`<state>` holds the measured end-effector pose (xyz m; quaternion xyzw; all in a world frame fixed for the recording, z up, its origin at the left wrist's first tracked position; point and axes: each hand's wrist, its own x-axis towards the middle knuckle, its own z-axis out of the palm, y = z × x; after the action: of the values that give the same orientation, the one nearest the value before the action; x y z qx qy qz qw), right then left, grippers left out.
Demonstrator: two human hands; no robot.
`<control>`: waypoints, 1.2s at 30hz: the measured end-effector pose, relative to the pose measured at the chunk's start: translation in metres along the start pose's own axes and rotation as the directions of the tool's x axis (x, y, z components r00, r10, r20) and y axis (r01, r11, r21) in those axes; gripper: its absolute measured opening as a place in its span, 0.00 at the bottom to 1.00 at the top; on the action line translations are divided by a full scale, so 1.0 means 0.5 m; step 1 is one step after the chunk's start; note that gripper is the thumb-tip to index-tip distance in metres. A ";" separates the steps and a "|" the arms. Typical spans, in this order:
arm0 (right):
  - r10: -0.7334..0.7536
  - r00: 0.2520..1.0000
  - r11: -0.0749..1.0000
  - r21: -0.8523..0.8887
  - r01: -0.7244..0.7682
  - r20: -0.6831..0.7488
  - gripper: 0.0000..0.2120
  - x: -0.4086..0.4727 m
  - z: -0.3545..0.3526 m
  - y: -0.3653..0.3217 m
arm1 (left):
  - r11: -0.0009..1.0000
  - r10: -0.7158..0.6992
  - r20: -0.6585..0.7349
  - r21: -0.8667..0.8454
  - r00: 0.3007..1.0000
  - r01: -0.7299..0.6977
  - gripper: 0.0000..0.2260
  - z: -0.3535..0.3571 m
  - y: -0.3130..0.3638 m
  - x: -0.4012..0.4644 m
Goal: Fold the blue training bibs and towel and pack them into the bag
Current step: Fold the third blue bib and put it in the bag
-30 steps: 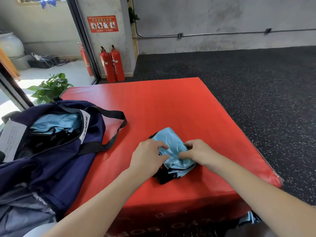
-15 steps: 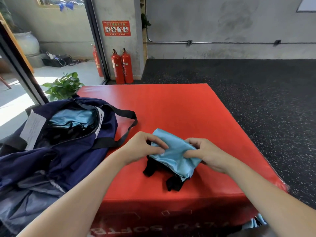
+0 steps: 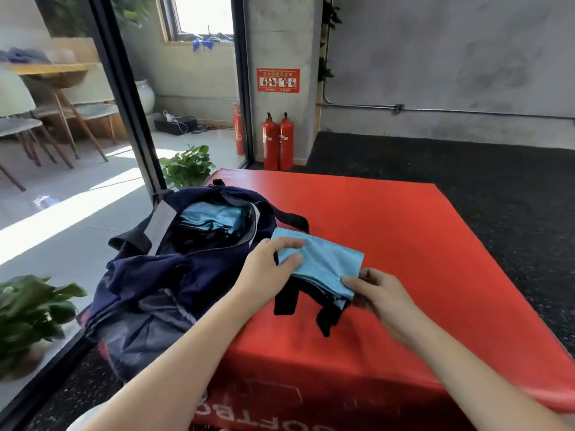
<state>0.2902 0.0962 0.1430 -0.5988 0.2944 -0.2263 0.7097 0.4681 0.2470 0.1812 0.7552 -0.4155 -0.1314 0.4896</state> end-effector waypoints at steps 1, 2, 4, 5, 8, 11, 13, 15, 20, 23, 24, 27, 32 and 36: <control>-0.022 1.000 1.000 0.001 0.022 -0.022 0.14 0.004 0.022 -0.006 | 1.000 -0.020 -0.021 0.008 1.000 0.020 0.13 -0.014 -0.003 -0.006; -0.040 0.998 0.999 -0.010 0.040 -0.041 0.11 0.010 0.045 -0.011 | 0.999 -0.031 -0.040 0.017 0.999 0.031 0.15 -0.028 -0.007 -0.012; -0.081 0.993 0.996 -0.054 0.076 -0.081 0.11 0.022 0.093 -0.023 | 0.999 -0.034 -0.072 0.025 0.997 0.036 0.20 -0.059 -0.021 -0.022; -0.104 0.990 0.993 -0.073 0.098 -0.091 0.11 0.028 0.117 -0.029 | 0.999 -0.031 -0.092 0.024 0.995 0.033 0.22 -0.076 -0.028 -0.027; -0.181 0.982 0.972 -0.159 0.172 -0.046 0.11 0.050 0.183 -0.049 | 1.000 -0.009 -0.221 0.008 0.975 0.011 0.24 -0.128 -0.047 -0.030; -0.276 0.960 0.928 -0.249 0.278 0.042 0.08 0.084 0.250 -0.071 | 1.000 -0.020 -0.415 -0.006 0.910 0.019 0.21 -0.175 -0.064 -0.023; -0.335 0.941 0.892 -0.304 0.335 0.055 0.09 0.116 0.294 -0.079 | 0.999 -0.039 -0.509 -0.006 0.860 0.042 0.19 -0.204 -0.081 -0.014; -0.353 0.934 0.878 -0.325 0.350 0.054 0.09 0.148 0.335 -0.084 | 0.998 -0.067 -0.555 -0.026 0.829 0.063 0.17 -0.231 -0.100 -0.001; -0.318 0.948 0.889 -0.336 0.310 0.033 0.07 0.226 0.415 -0.088 | 0.996 -0.068 -0.584 0.004 0.809 0.086 0.15 -0.292 -0.139 0.048; -0.302 0.953 0.885 -0.365 0.290 0.024 0.04 0.271 0.446 -0.089 | 0.992 -0.057 -0.568 0.062 0.821 0.112 0.15 -0.316 -0.165 0.084; -0.287 0.958 0.887 -0.371 0.276 0.025 0.04 0.283 0.456 -0.091 | 0.990 -0.060 -0.559 0.076 0.827 0.123 0.15 -0.322 -0.174 0.096; -0.224 0.973 0.898 -0.376 0.230 0.058 0.09 0.310 0.479 -0.086 | 0.981 -0.069 -0.529 0.116 0.846 0.153 0.15 -0.333 -0.203 0.120; -0.152 0.982 0.862 -0.470 0.189 0.115 0.12 0.342 0.501 -0.051 | 0.956 -0.137 -0.413 0.182 0.900 0.229 0.17 -0.343 -0.258 0.133; -0.080 0.986 0.789 -0.595 0.153 0.147 0.14 0.356 0.509 -0.033 | 0.941 -0.171 -0.377 0.210 0.910 0.264 0.17 -0.352 -0.289 0.139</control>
<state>0.5949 0.1555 0.1608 -0.8226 0.2726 -0.1295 0.4819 0.6897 0.3309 0.1586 0.8652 -0.2468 0.0072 0.4364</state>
